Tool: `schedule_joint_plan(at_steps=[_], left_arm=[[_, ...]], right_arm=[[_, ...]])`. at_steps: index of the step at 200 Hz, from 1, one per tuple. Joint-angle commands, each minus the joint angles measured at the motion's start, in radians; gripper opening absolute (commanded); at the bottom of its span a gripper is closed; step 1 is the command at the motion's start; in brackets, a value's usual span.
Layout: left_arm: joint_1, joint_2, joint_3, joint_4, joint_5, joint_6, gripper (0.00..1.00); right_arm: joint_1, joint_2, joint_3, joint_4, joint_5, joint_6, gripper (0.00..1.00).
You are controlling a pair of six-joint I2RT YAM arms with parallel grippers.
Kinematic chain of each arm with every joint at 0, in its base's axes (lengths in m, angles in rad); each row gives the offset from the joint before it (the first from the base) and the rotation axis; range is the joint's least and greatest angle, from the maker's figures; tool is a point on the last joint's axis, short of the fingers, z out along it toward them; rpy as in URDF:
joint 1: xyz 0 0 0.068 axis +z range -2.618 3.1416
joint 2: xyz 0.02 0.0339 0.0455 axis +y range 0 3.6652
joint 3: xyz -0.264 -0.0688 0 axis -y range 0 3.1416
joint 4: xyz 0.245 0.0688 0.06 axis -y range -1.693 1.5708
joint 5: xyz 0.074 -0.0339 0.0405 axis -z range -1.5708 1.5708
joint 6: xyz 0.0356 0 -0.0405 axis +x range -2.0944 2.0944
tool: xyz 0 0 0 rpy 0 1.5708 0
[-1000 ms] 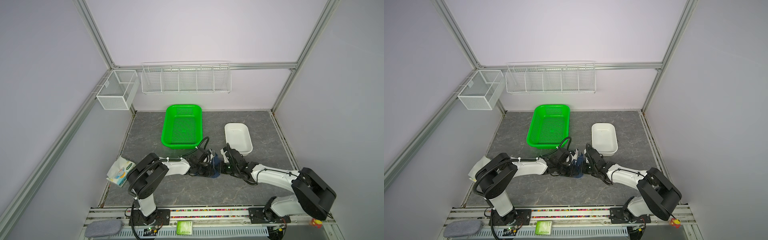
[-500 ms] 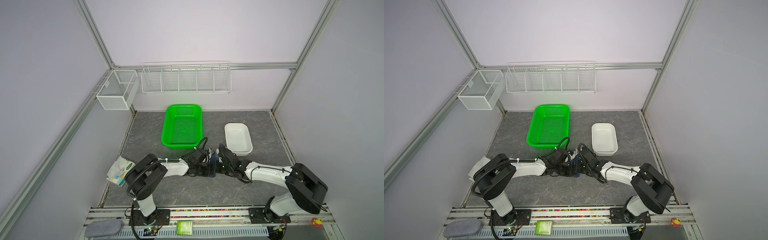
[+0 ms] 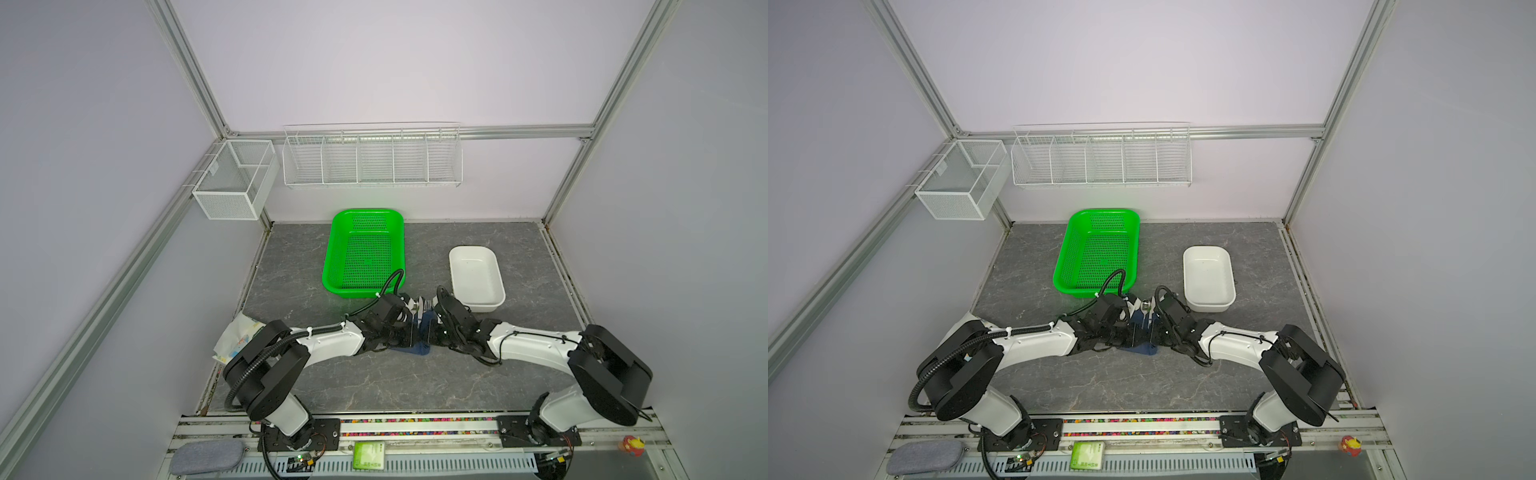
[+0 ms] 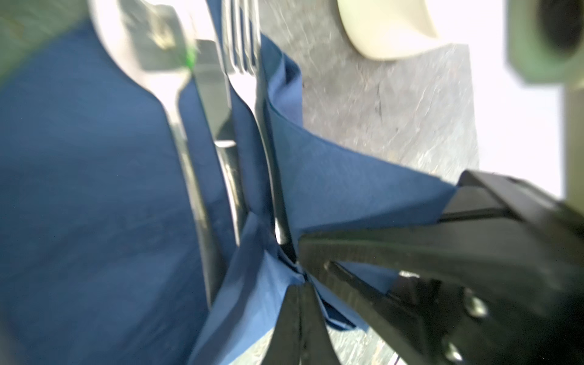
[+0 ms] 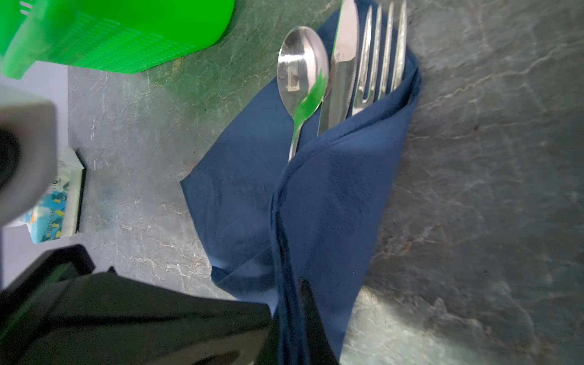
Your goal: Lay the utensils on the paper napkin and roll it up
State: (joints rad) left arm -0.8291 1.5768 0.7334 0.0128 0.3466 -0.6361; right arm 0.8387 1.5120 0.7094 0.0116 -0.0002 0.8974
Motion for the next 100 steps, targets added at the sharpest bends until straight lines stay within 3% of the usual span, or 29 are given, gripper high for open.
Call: schedule_joint_plan(at_steps=[1,100], left_arm=[[0.034,-0.001,-0.026,-0.033,-0.003,-0.002,0.0],[0.061,0.076,-0.043,0.01,0.02,0.01,0.0]], right_arm=[[0.005,0.016,0.027,-0.016,0.01,0.003,0.06],[0.031,0.095,0.135,-0.102,0.022,-0.027,0.07]])
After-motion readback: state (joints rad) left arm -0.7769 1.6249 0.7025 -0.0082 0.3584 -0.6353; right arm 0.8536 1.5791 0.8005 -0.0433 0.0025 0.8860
